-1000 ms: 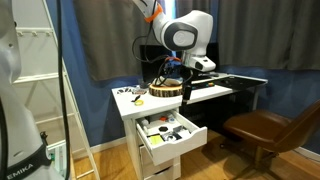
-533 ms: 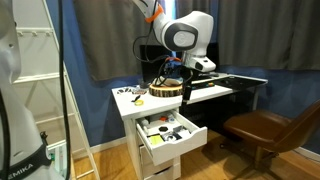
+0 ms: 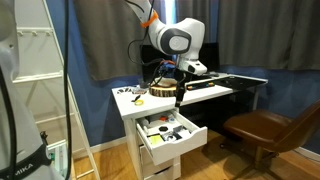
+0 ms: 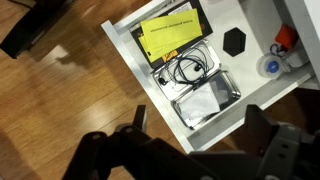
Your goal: Close the open drawer
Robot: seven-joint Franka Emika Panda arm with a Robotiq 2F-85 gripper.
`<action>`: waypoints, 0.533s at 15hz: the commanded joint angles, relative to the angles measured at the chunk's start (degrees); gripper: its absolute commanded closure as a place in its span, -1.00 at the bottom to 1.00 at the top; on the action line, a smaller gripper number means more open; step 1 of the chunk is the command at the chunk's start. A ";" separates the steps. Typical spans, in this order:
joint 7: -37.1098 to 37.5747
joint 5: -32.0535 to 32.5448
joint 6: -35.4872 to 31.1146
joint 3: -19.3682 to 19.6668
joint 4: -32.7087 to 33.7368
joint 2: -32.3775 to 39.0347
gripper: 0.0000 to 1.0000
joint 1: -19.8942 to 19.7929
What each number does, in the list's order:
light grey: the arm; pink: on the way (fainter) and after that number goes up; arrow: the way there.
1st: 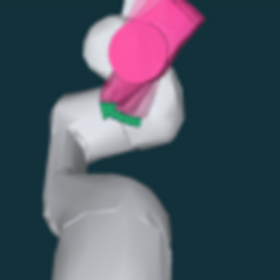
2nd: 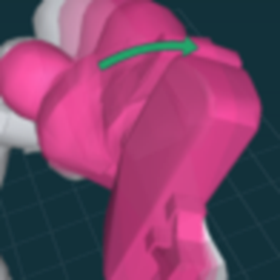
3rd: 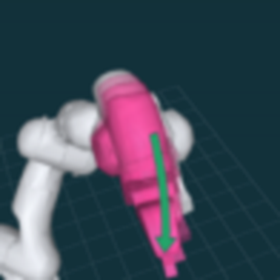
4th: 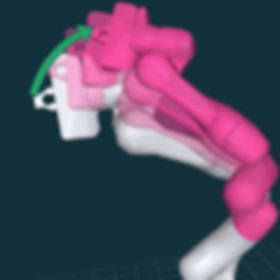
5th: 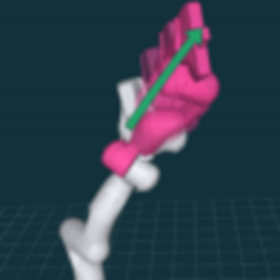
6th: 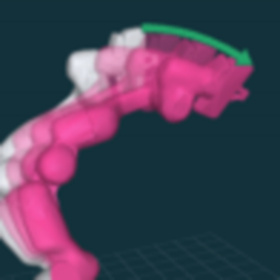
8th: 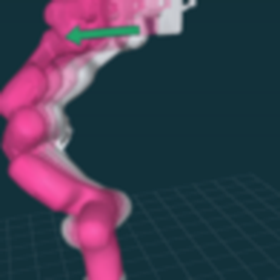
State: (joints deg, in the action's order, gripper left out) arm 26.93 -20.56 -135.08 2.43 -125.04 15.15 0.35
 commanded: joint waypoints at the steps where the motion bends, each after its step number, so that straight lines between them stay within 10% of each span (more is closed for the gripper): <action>1: 4.52 1.26 -2.17 0.70 1.36 4.33 -1.00 0.88; 2: 5.01 1.40 -3.18 1.07 1.51 5.26 -0.50 0.87; 8: 3.96 -3.27 -13.00 2.15 3.20 10.85 0.24 -2.23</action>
State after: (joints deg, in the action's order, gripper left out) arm 30.27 -20.94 -144.57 4.52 -123.90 23.10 -0.53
